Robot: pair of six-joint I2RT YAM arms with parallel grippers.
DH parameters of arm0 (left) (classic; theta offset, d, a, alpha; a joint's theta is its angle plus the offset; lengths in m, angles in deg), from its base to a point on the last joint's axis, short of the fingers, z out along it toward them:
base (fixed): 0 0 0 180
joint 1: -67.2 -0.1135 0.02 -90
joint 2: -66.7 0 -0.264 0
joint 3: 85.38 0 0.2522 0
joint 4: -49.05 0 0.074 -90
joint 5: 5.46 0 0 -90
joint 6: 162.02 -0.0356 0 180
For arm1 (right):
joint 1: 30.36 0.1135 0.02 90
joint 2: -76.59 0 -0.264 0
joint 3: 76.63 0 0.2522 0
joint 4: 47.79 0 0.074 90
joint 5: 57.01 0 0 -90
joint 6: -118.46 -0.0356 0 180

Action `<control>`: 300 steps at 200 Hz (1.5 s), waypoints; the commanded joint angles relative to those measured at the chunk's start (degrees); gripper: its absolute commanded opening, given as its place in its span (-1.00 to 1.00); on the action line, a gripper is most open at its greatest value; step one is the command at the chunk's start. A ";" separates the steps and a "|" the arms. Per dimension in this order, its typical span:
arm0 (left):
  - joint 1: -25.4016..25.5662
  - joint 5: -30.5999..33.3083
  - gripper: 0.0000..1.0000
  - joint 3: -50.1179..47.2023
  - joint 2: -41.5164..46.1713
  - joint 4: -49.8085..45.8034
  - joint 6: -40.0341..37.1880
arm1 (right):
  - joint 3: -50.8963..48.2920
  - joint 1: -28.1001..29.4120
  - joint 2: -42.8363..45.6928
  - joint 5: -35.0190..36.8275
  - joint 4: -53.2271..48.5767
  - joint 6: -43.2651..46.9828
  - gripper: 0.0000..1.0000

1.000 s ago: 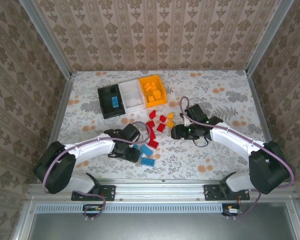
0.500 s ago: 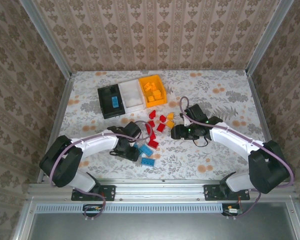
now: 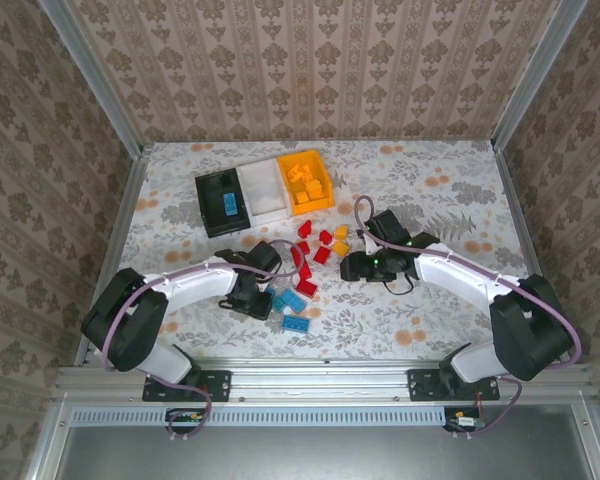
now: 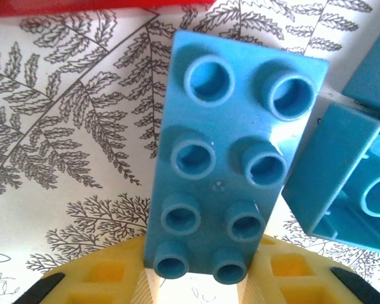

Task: Sort the legos into containers by color

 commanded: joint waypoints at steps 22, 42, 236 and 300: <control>-0.10 0.50 -0.40 0.23 3.26 4.06 -1.01 | 2.81 0.99 -1.66 0.57 0.62 -0.77 0.30; -0.15 1.19 -0.40 0.49 6.21 1.70 -0.89 | 3.20 1.34 -2.16 0.73 0.75 -0.80 0.30; -30.89 1.67 -0.29 36.60 -12.89 -4.34 -9.18 | 0.57 2.27 -3.63 0.56 4.04 -1.74 0.30; -32.61 2.64 0.06 51.17 -27.85 -9.84 -10.40 | -0.56 3.01 -3.72 0.81 4.63 -2.44 0.30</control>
